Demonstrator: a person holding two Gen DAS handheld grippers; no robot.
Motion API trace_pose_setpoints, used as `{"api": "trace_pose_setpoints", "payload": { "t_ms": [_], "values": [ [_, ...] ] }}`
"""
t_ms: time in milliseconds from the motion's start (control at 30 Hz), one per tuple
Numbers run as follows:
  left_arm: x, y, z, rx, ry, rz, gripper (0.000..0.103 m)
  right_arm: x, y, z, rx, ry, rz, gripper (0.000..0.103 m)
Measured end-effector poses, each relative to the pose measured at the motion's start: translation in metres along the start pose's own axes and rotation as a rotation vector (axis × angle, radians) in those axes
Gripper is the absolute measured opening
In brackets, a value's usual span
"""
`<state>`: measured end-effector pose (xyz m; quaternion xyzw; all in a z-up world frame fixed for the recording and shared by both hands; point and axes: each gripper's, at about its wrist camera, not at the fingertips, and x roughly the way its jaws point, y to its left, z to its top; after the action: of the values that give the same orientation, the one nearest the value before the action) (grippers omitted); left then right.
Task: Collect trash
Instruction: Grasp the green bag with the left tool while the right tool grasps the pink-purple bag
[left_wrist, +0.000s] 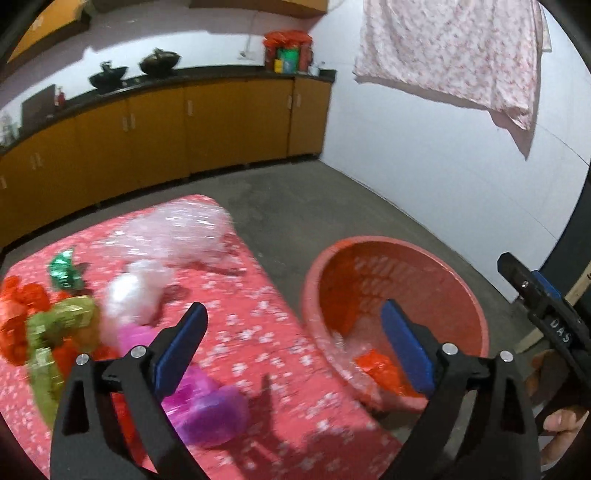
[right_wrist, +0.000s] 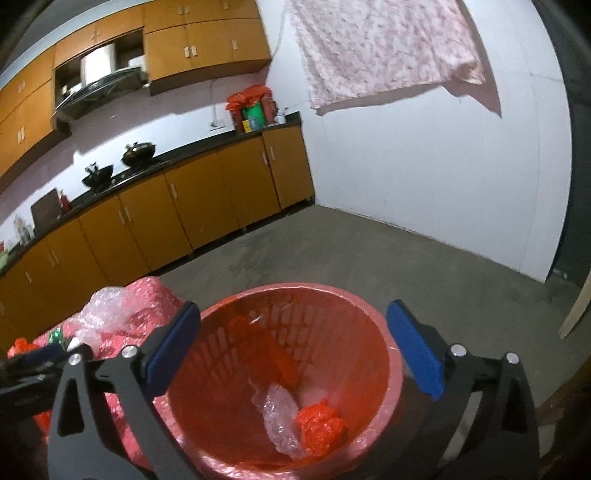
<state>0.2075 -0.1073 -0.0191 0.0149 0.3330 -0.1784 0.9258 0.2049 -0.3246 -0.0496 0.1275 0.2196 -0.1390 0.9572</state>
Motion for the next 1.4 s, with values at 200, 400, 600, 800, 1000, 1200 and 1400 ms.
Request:
{"api": "trace_pose_setpoints", "payload": {
  "t_ms": [200,400,600,800,1000,1200,1400],
  "values": [
    [-0.042,0.037,-0.011,-0.017,-0.081,0.108,0.098,-0.009,0.039,-0.006,-0.079,0.009,0.053,0.099],
    [-0.072,0.091,-0.027,-0.086,-0.117,0.242,0.099,-0.016,0.092,-0.020,-0.145,0.062,0.202,0.099],
    [-0.087,0.146,-0.049,-0.185,-0.107,0.351,0.099,-0.014,0.155,-0.046,-0.222,0.146,0.337,0.098],
    [-0.098,0.181,-0.069,-0.246,-0.108,0.415,0.099,-0.006,0.205,-0.076,-0.326,0.228,0.409,0.092],
    [-0.097,0.192,-0.077,-0.258,-0.102,0.421,0.099,0.010,0.231,-0.095,-0.388,0.280,0.400,0.091],
    [-0.092,0.190,-0.081,-0.251,-0.100,0.396,0.099,0.022,0.244,-0.109,-0.442,0.320,0.396,0.085],
    [-0.078,0.179,-0.074,-0.231,-0.093,0.361,0.099,0.028,0.244,-0.112,-0.444,0.354,0.423,0.065]
  ]
}}
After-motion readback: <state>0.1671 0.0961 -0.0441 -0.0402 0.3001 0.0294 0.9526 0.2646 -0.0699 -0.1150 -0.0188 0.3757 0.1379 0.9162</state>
